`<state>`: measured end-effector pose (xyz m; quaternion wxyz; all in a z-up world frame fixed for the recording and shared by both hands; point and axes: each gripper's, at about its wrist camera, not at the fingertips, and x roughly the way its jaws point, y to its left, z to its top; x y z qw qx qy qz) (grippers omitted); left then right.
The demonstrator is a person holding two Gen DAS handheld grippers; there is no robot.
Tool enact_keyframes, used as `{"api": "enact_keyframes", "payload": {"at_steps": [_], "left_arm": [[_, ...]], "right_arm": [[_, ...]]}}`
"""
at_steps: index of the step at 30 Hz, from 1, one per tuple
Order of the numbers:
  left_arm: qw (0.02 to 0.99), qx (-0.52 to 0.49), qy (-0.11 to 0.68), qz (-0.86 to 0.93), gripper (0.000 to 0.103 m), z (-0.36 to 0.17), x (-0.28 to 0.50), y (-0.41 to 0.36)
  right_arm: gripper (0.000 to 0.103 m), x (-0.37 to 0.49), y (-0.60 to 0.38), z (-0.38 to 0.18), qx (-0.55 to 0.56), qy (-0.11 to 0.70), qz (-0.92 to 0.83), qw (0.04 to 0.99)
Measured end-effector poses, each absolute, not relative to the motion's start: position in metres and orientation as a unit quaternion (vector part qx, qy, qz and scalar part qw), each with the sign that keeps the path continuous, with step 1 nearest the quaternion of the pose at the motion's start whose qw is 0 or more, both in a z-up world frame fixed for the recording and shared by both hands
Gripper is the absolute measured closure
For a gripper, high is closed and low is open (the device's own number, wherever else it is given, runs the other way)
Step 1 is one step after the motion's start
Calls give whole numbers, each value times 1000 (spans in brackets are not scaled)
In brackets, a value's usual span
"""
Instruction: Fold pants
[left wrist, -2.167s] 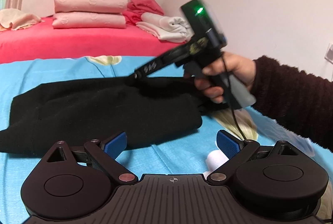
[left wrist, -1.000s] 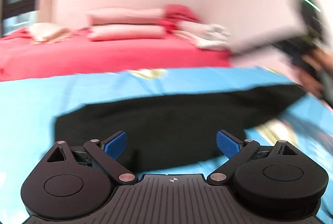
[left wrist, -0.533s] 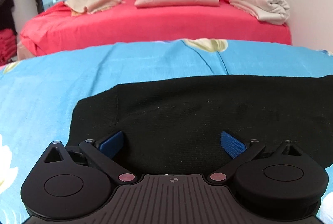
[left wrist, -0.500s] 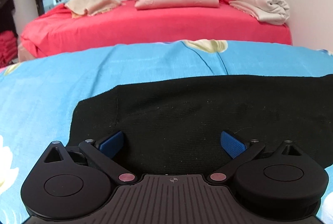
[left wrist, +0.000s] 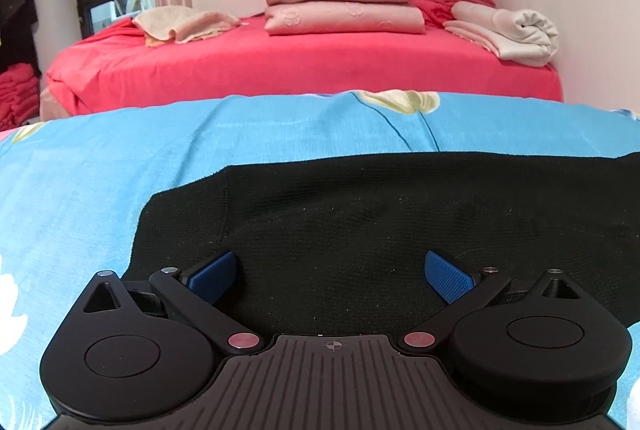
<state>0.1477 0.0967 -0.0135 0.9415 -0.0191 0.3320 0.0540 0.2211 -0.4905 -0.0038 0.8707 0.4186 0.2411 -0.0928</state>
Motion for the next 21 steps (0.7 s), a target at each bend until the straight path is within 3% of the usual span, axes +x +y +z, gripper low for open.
{"api": "enact_keyframes", "payload": {"at_steps": [4,8,11,12,14,17,21], "left_arm": [[941,-16,332,54,0,-14,148,96],[941,-13,335,53,0,-14,149,95],[936,-15,350,45,0,-8,152,98],[935,-15,353,39,0,-3,152,98],[939,-8,343,28,0,8,150,97],[947,0,321,7,0,24,150,88],[945,12,326,-9,0,18,172,69]], "right_arm": [[88,216,-505,16,381,222,-82,894],[87,229,-528,0,406,241,-110,874],[67,217,-525,9,414,248,-115,868],[54,205,-520,17,398,238,-138,875],[42,182,-504,32,348,224,-174,894],[42,150,-456,50,283,217,-94,930],[36,112,-348,59,180,271,154,933]]}}
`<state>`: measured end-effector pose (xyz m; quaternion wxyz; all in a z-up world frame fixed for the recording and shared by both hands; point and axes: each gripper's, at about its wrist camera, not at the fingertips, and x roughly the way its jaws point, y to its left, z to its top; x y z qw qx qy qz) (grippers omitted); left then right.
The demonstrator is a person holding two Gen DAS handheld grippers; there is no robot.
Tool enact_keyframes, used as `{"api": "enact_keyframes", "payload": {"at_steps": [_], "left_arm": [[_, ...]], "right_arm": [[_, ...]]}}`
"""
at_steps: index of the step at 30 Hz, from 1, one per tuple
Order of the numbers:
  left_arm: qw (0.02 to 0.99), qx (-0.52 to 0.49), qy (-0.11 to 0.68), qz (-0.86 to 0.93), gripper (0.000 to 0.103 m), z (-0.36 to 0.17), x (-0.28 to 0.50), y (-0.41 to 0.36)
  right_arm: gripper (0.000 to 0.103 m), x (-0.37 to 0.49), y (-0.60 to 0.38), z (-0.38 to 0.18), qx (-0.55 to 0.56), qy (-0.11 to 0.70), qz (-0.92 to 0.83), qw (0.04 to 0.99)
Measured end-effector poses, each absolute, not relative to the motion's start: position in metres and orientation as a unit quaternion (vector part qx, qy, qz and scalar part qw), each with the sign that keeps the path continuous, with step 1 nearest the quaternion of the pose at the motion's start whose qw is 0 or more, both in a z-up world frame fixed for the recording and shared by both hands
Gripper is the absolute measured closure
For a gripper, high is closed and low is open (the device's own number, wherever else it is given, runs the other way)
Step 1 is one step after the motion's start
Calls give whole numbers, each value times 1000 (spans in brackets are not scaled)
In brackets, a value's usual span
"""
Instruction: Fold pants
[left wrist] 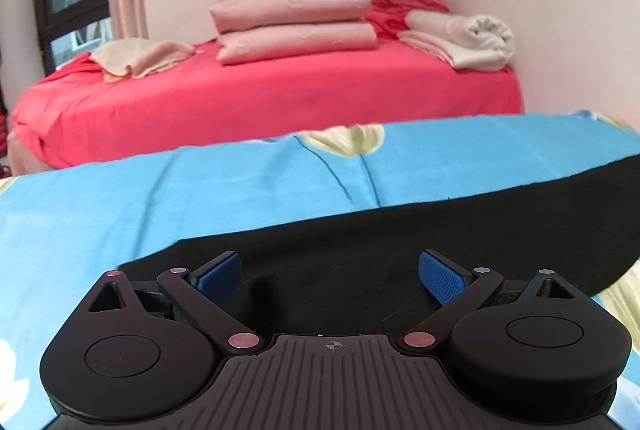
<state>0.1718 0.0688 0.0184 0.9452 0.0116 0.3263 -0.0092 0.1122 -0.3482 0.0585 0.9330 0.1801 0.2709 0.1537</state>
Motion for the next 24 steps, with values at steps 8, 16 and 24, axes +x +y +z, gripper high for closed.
{"api": "enact_keyframes", "payload": {"at_steps": [8,16,24], "left_arm": [[938,-40,343,-18,0,-14,183,80],[939,-26,342,-10,0,-14,184,74],[939,-25,342,-9,0,-14,186,74]], "right_arm": [[40,104,-170,27,9,344,419,840],[41,164,-161,5,87,364,439,817],[35,166,-178,23,95,348,452,816]]}}
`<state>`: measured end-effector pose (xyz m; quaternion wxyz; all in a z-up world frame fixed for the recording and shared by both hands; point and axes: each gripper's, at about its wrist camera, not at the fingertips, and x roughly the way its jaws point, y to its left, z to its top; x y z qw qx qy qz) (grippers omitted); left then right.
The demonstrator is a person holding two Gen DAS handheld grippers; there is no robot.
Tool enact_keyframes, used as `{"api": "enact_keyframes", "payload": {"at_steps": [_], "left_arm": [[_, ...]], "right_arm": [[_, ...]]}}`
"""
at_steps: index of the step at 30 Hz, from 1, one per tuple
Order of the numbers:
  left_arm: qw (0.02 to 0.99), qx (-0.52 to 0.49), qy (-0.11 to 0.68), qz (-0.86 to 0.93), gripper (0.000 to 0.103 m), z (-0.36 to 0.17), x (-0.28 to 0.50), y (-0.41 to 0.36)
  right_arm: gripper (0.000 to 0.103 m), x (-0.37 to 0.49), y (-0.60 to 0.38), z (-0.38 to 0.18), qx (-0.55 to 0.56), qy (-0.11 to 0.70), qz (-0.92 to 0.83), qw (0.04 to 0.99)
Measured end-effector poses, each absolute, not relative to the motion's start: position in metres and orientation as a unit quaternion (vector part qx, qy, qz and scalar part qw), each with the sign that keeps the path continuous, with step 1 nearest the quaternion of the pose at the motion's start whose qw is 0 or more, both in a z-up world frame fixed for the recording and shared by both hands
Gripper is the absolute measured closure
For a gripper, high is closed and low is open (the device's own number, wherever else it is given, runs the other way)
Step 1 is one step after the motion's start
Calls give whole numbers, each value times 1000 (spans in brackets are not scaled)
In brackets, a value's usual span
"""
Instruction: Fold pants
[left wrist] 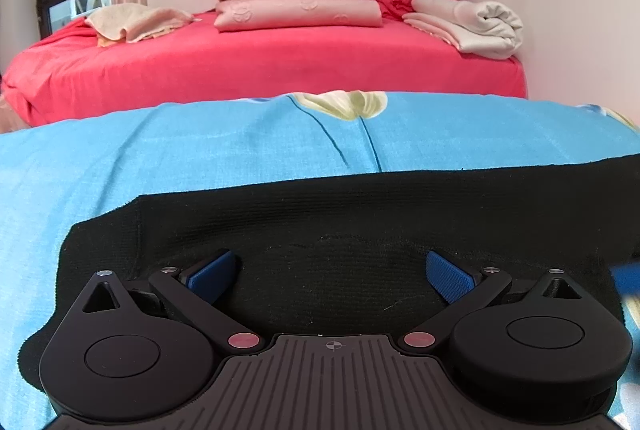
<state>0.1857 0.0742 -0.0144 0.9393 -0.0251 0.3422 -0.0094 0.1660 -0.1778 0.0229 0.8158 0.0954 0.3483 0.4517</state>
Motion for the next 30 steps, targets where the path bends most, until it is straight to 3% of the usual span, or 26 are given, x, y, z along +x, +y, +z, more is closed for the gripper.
{"api": "enact_keyframes", "payload": {"at_steps": [2,5,8,11,13,15,18,19,21,25,26,28,30], "left_arm": [[939,-25,342,-10,0,-14,185,74],[939,-26,342,-10,0,-15,185,75],[939,-25,342,-9,0,-14,185,75],[939,-25,342,-9,0,-15,185,75],[939,-25,342,-10,0,-15,185,75],[940,-26,341,-10,0,-14,185,75],[940,-26,341,-11,0,-15,185,75],[940,-26,341,-10,0,-14,185,75],[940,-26,341,-10,0,-15,185,75],[940,-27,341,-11,0,-14,185,75],[940,-28,341,-11,0,-14,185,76],[940,-29,340,-12,0,-14,185,77],[940,-28,341,-11,0,-15,185,76]], "right_arm": [[34,179,-178,13,132,372,447,803],[20,168,-163,8,123,385,515,756],[24,161,-163,17,82,360,510,777],[34,189,-178,10,163,379,453,790],[32,192,-173,6,193,390,464,772],[21,182,-158,6,165,405,531,726],[23,164,-154,14,84,376,527,757],[25,167,-159,12,94,385,519,757],[40,177,-172,6,146,394,484,768],[34,191,-177,-9,249,388,436,773],[34,188,-168,-9,235,401,471,750],[24,174,-148,-5,175,400,539,720],[27,164,-138,3,103,369,538,751]]}}
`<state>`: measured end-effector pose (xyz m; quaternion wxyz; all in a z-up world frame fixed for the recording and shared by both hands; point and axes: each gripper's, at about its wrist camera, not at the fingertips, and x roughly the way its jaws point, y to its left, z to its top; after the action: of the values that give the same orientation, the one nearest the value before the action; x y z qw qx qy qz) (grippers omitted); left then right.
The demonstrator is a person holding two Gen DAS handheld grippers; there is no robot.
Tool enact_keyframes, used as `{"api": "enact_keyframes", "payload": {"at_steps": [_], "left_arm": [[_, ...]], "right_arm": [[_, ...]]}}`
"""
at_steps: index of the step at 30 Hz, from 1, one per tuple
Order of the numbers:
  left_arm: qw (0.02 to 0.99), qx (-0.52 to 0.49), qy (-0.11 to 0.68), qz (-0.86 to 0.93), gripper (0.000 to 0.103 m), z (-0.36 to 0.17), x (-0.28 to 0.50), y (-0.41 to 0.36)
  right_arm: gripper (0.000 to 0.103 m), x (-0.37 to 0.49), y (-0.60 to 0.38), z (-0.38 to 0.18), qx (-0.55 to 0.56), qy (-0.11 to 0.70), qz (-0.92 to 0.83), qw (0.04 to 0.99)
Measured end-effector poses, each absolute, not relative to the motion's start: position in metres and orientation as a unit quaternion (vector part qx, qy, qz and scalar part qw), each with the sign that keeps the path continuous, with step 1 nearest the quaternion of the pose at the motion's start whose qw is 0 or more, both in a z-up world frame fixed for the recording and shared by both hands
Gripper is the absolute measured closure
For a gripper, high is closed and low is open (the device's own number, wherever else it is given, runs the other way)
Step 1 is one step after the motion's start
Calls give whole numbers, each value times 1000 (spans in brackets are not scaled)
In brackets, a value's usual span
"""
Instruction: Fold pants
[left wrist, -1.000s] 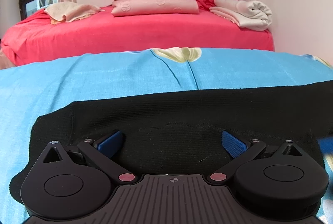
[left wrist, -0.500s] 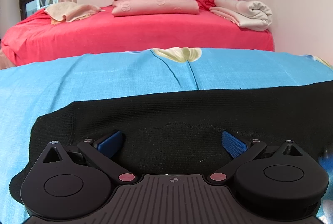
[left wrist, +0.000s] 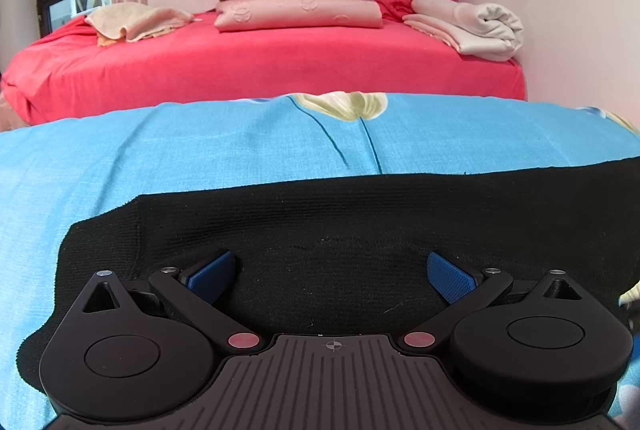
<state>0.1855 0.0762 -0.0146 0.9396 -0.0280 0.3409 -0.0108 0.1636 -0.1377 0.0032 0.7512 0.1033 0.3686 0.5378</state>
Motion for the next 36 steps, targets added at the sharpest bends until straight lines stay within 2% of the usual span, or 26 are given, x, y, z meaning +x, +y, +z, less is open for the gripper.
{"api": "enact_keyframes", "payload": {"at_steps": [2,3,5,6,8,10,11,12,14,18,19,21,23,26,29,32,34,35,36], "left_arm": [[940,-28,341,-10,0,-15,186,76],[940,-28,341,-10,0,-15,186,76],[939,-31,341,-11,0,-15,186,77],[939,-31,341,-11,0,-15,186,77],[940,-30,341,-11,0,-15,186,76],[940,-31,341,-12,0,-15,186,77],[940,-31,341,-13,0,-15,186,77],[940,-32,341,-13,0,-15,186,77],[939,-30,341,-12,0,-15,186,77],[939,-28,342,-11,0,-15,187,76],[939,-28,342,-10,0,-15,187,76],[939,-28,342,-10,0,-15,187,76],[939,-28,342,-11,0,-15,187,76],[940,-29,341,-12,0,-15,187,77],[940,-29,341,-12,0,-15,186,77],[940,-29,340,-12,0,-15,186,77],[940,-29,340,-12,0,-15,186,77],[940,-29,340,-12,0,-15,187,77],[940,-29,340,-12,0,-15,186,77]], "right_arm": [[28,179,-141,0,137,375,493,773],[35,192,-146,-6,179,388,453,783],[32,197,-149,-11,222,396,450,769],[31,191,-142,-10,214,403,482,748],[19,173,-128,-8,166,412,545,711],[20,154,-120,0,84,385,546,739],[22,154,-123,1,87,388,545,739],[29,159,-130,4,98,396,536,739],[34,157,-138,8,88,408,508,754],[27,150,-176,32,88,360,467,803],[27,143,-193,35,108,340,462,812],[18,148,-207,36,166,308,440,827],[18,163,-209,33,195,309,400,841],[26,185,-222,15,190,334,338,859],[35,202,-260,7,240,330,298,863],[32,210,-316,7,302,304,255,867],[32,215,-342,3,309,283,214,882],[29,218,-356,4,309,278,198,888],[33,223,-368,3,306,276,164,896]]}}
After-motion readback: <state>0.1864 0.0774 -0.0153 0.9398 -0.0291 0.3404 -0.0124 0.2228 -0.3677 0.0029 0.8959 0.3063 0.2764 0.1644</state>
